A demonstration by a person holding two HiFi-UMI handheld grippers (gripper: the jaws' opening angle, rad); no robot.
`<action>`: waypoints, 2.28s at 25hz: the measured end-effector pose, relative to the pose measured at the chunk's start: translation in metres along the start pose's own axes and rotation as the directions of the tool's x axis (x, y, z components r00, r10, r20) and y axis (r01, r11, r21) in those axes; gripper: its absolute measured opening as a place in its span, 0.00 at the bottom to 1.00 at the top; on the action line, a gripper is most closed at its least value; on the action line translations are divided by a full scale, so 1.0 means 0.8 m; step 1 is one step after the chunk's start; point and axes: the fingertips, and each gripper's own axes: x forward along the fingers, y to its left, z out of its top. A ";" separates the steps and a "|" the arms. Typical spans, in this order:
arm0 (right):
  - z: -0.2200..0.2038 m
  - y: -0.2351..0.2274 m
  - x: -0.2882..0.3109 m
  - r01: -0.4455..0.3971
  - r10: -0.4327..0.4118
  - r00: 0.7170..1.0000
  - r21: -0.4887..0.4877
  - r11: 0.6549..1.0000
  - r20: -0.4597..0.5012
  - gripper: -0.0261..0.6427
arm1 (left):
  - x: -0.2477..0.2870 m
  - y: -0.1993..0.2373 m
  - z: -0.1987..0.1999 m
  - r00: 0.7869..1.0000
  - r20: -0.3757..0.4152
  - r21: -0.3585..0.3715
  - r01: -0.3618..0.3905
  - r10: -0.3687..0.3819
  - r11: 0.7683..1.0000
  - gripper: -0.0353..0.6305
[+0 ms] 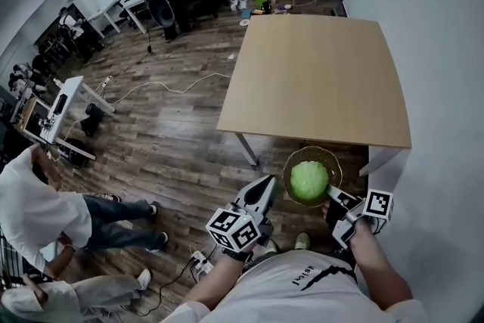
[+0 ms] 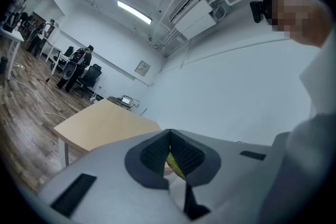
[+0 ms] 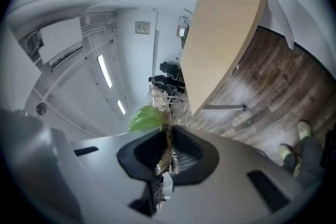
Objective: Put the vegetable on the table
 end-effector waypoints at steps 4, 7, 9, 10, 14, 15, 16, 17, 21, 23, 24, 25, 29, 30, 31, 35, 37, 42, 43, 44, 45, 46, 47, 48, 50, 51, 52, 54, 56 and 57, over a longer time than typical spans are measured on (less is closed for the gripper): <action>0.023 0.011 -0.004 -0.018 0.018 1.000 -0.001 1.000 0.008 0.10 | 0.012 0.002 0.010 1.000 0.013 0.006 -0.028 0.028 1.000 0.07; 0.028 0.012 -0.009 -0.023 0.023 1.000 0.009 1.000 0.009 0.10 | 0.010 0.004 0.012 0.998 0.021 0.002 -0.054 0.053 0.999 0.07; 0.030 0.008 -0.010 -0.026 0.025 1.000 0.011 1.000 0.007 0.10 | 0.011 0.005 0.008 0.998 0.022 -0.002 -0.061 0.061 0.998 0.07; 0.034 0.003 -0.009 -0.026 0.026 1.000 0.012 1.000 0.003 0.10 | 0.013 0.006 0.004 0.998 0.021 -0.003 -0.065 0.065 0.998 0.07; 0.057 -0.016 0.007 -0.026 0.026 1.000 0.019 0.999 -0.007 0.10 | 0.035 0.017 -0.008 0.997 0.008 0.001 -0.073 0.073 0.997 0.07; 0.063 -0.019 0.012 -0.026 0.027 1.000 0.019 0.999 -0.008 0.10 | 0.041 0.020 -0.009 0.997 0.007 0.002 -0.074 0.074 0.997 0.07; 0.068 -0.021 0.018 -0.028 0.028 1.000 0.018 0.999 -0.009 0.10 | 0.046 0.025 -0.009 0.997 0.006 0.003 -0.074 0.074 0.997 0.07; 0.074 -0.023 0.024 -0.029 0.029 1.000 0.018 0.999 -0.009 0.10 | 0.052 0.031 -0.009 0.997 0.006 0.004 -0.075 0.075 0.997 0.07; 0.106 -0.020 0.054 -0.021 0.021 1.000 0.026 0.999 0.004 0.10 | 0.091 0.058 0.004 0.998 -0.004 0.002 -0.062 0.062 0.998 0.07; 0.127 -0.015 0.070 -0.010 0.010 1.000 0.024 1.000 0.022 0.10 | 0.116 0.074 0.015 0.999 -0.009 -0.002 -0.041 0.041 0.999 0.07; 0.138 -0.013 0.079 -0.006 0.005 0.999 0.022 1.000 0.032 0.10 | 0.130 0.083 0.021 1.000 -0.011 -0.002 -0.028 0.028 1.000 0.07; 0.150 -0.011 0.088 -0.003 0.002 0.999 0.020 1.000 0.043 0.10 | 0.143 0.092 0.027 1.000 -0.013 0.000 -0.017 0.017 1.000 0.07; 0.197 -0.009 0.131 0.014 -0.015 0.995 0.012 1.000 0.099 0.10 | 0.195 0.137 0.050 0.999 -0.024 0.018 0.033 -0.033 0.999 0.07; 0.206 -0.008 0.143 0.018 -0.019 0.993 0.009 1.000 0.116 0.10 | 0.205 0.150 0.054 0.998 -0.028 0.023 0.049 -0.049 0.999 0.07; 0.212 -0.009 0.152 0.021 -0.021 0.991 0.004 1.000 0.135 0.10 | 0.212 0.161 0.056 0.997 -0.033 0.027 0.066 -0.065 0.997 0.07; 0.226 -0.019 0.176 0.018 -0.018 0.980 0.001 1.000 0.198 0.10 | 0.235 0.192 0.054 0.991 -0.057 0.052 0.122 -0.119 0.991 0.07; 0.242 -0.023 0.190 0.023 -0.025 0.975 0.011 1.000 0.222 0.10 | 0.255 0.208 0.059 0.988 -0.069 0.064 0.140 -0.136 0.988 0.07; 0.280 -0.027 0.205 0.074 -0.085 0.964 0.050 0.996 0.253 0.10 | 0.302 0.227 0.071 0.982 -0.095 0.033 0.167 -0.163 0.985 0.07; 0.290 -0.023 0.209 0.084 -0.095 0.962 0.054 0.995 0.255 0.10 | 0.310 0.230 0.078 0.981 -0.099 0.029 0.170 -0.166 0.985 0.07; 0.301 -0.023 0.216 0.089 -0.101 0.962 0.058 0.994 0.255 0.10 | 0.320 0.236 0.082 0.981 -0.102 0.025 0.169 -0.165 0.985 0.07; 0.314 -0.026 0.224 0.090 -0.103 0.962 0.062 0.994 0.253 0.10 | 0.332 0.244 0.084 0.982 -0.105 0.021 0.163 -0.160 0.986 0.07; 0.328 -0.032 0.234 0.089 -0.103 0.963 0.067 0.994 0.247 0.10 | 0.346 0.253 0.084 0.983 -0.107 0.018 0.155 -0.152 0.988 0.07; 0.342 -0.037 0.243 0.088 -0.102 0.965 0.071 0.994 0.240 0.10 | 0.359 0.261 0.084 0.984 -0.108 0.016 0.147 -0.144 0.989 0.07; 0.353 -0.041 0.250 0.086 -0.101 0.967 0.074 0.994 0.232 0.10 | 0.369 0.266 0.085 0.984 -0.110 0.014 0.141 -0.138 0.990 0.07; 0.364 -0.045 0.258 0.084 -0.099 0.971 0.078 0.993 0.218 0.10 | 0.380 0.270 0.088 0.985 -0.112 0.011 0.132 -0.130 0.991 0.07; 0.370 -0.048 0.264 0.085 -0.100 0.973 0.080 0.993 0.209 0.10 | 0.385 0.272 0.090 0.986 -0.113 0.009 0.127 -0.125 0.992 0.07; 0.379 -0.053 0.271 0.088 -0.102 0.975 0.081 0.993 0.199 0.10 | 0.394 0.276 0.091 0.986 -0.115 0.009 0.123 -0.121 0.992 0.07; 0.400 -0.070 0.286 0.095 -0.108 0.978 0.081 0.992 0.179 0.10 | 0.417 0.286 0.090 0.986 -0.121 0.014 0.114 -0.112 0.993 0.07; 0.410 -0.088 0.295 0.099 -0.111 0.980 0.080 0.992 0.163 0.10 | 0.430 0.291 0.084 0.987 -0.126 0.015 0.104 -0.101 0.994 0.07; 0.411 -0.096 0.296 0.102 -0.113 0.981 0.081 0.991 0.156 0.10 | 0.432 0.291 0.081 0.987 -0.127 0.014 0.099 -0.096 0.995 0.07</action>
